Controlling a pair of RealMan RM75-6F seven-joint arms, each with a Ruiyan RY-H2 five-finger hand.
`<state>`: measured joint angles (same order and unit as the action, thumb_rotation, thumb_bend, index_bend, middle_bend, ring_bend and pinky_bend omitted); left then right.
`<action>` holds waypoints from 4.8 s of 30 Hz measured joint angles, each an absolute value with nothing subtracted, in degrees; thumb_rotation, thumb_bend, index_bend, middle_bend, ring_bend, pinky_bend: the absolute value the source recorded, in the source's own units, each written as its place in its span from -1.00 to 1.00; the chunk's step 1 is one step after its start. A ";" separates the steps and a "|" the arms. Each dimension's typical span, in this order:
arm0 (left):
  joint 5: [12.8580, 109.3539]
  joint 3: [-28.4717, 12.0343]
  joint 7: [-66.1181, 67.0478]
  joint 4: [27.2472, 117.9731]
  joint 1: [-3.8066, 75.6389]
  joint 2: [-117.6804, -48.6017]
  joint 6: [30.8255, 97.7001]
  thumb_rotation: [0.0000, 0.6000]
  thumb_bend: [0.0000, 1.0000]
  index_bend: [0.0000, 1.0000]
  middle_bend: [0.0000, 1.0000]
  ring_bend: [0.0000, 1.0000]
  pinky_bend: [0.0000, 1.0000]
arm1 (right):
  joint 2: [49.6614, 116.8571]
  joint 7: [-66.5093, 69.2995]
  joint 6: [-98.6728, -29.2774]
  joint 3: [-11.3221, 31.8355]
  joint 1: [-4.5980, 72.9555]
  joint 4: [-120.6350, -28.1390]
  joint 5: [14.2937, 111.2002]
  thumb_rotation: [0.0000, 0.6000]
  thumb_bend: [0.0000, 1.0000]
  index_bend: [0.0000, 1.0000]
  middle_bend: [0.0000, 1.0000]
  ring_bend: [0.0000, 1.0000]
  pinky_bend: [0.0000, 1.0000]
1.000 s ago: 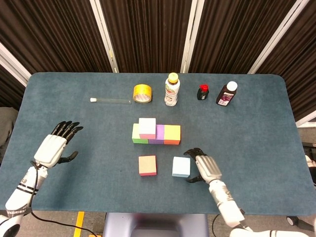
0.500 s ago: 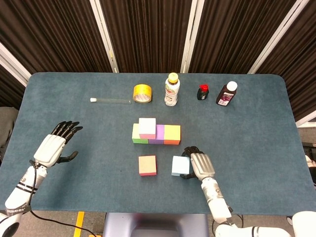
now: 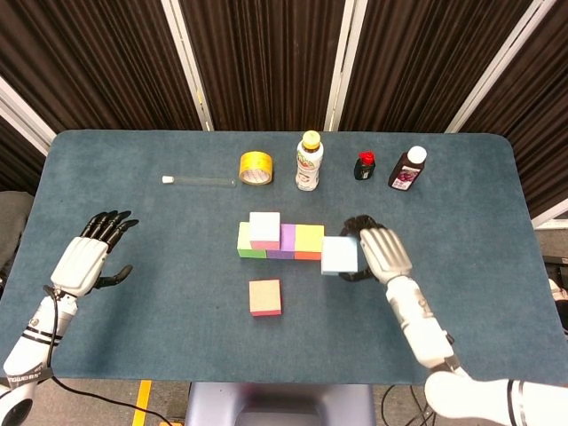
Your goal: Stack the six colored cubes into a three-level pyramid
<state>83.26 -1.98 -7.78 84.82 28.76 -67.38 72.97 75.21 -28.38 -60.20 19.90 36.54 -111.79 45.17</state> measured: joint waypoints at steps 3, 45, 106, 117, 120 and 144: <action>82.98 -2.19 -7.09 85.61 28.35 -67.17 72.66 1.00 -0.38 -0.72 -0.92 -0.97 -0.83 | 74.53 -27.19 -56.31 21.61 40.38 -108.94 40.13 1.00 -0.45 0.11 -0.36 -0.58 -0.30; 84.49 -3.09 -10.13 83.54 25.17 -68.16 70.86 1.00 -0.38 -0.74 -0.96 -0.99 -0.83 | 86.41 -21.88 -46.60 17.88 59.71 -83.73 28.16 1.00 -0.45 -0.01 -0.39 -0.72 -0.51; 85.46 -3.52 -12.94 80.78 24.56 -69.27 69.57 1.00 -0.38 -0.75 -0.99 -0.99 -0.83 | 88.16 -22.75 -48.79 16.57 62.18 -83.02 24.48 1.00 -0.45 -0.11 -0.42 -0.73 -0.54; 85.32 -3.52 -12.91 80.90 24.57 -69.11 69.16 1.00 -0.38 -0.76 -1.00 -1.00 -0.83 | 88.28 -22.93 -49.09 16.60 62.28 -83.18 24.15 1.00 -0.45 -0.13 -0.42 -0.74 -0.54; 85.30 -3.52 -12.94 80.96 24.51 -69.06 69.19 1.00 -0.38 -0.76 -1.00 -1.00 -0.83 | 88.32 -22.98 -49.30 16.69 62.31 -83.33 23.97 1.00 -0.45 -0.11 -0.42 -0.74 -0.54; 85.43 -3.13 -13.64 80.49 24.57 -69.24 68.29 1.00 -0.38 -0.78 -1.00 -1.00 -0.83 | 88.64 -24.01 -50.13 16.57 62.42 -83.75 23.85 1.00 -0.45 -0.10 -0.43 -0.74 -0.56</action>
<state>85.43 -3.13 -13.64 80.49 24.57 -69.24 68.29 88.64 -24.01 -50.13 16.57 62.42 -83.75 23.85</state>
